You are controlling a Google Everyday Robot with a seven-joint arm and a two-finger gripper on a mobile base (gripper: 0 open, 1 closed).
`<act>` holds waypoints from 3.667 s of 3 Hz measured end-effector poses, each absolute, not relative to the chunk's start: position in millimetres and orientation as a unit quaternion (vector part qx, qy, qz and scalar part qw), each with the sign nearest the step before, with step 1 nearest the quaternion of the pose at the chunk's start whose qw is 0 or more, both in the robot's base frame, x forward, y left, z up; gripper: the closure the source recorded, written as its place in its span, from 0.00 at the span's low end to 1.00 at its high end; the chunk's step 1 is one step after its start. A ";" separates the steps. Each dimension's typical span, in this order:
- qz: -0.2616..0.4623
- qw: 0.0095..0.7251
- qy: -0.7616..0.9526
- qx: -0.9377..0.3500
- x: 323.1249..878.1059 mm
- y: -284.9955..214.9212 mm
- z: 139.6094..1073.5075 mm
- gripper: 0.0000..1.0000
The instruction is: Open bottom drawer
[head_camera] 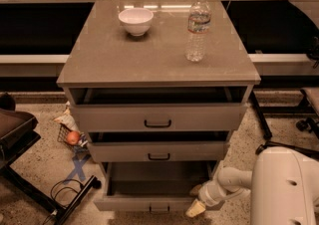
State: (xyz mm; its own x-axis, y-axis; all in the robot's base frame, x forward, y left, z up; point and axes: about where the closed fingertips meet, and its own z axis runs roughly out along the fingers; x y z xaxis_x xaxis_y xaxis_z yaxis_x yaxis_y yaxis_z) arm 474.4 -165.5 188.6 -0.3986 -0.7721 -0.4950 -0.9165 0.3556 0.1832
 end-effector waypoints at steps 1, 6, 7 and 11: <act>0.220 0.164 0.807 -0.523 474.3 -165.2 191.6 0.00; 0.164 -0.037 0.885 -0.433 360.7 -177.0 237.9 1.00; 0.173 -0.086 0.885 -0.424 320.4 -172.0 247.0 1.00; 0.103 0.132 0.835 -0.525 440.5 -177.9 282.5 1.00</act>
Offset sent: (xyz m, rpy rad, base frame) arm 0.0000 0.0000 0.0032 0.0000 0.0000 0.0000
